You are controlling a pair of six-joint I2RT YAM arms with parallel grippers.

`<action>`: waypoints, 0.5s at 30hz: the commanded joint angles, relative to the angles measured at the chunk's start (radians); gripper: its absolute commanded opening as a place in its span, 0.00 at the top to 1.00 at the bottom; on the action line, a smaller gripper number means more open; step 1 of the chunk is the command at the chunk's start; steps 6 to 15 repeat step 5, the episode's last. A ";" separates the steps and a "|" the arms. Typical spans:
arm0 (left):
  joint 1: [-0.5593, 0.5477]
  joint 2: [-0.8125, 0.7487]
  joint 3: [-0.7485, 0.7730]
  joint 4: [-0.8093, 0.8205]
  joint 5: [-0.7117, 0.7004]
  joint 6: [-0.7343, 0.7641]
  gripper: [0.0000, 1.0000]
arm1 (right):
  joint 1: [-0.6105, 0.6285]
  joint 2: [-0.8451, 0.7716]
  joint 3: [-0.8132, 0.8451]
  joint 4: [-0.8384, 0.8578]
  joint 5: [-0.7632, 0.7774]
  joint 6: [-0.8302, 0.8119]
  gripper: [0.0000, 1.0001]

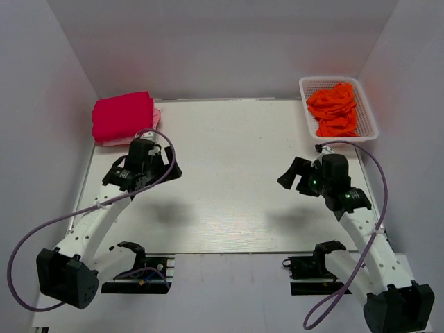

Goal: Fold and stack the t-shirts
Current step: Put the neatly folded tshirt into the corner of the board with the left arm

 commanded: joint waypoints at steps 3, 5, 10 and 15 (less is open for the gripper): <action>-0.018 -0.059 0.070 -0.025 -0.129 -0.010 0.00 | -0.001 -0.077 -0.049 0.075 0.010 0.047 0.10; -0.018 -0.059 0.071 -0.038 -0.138 -0.010 0.00 | -0.002 -0.102 -0.047 0.069 0.024 0.047 0.10; -0.018 -0.059 0.071 -0.038 -0.138 -0.010 0.00 | -0.002 -0.102 -0.047 0.069 0.024 0.047 0.10; -0.018 -0.059 0.071 -0.038 -0.138 -0.010 0.00 | -0.002 -0.102 -0.047 0.069 0.024 0.047 0.10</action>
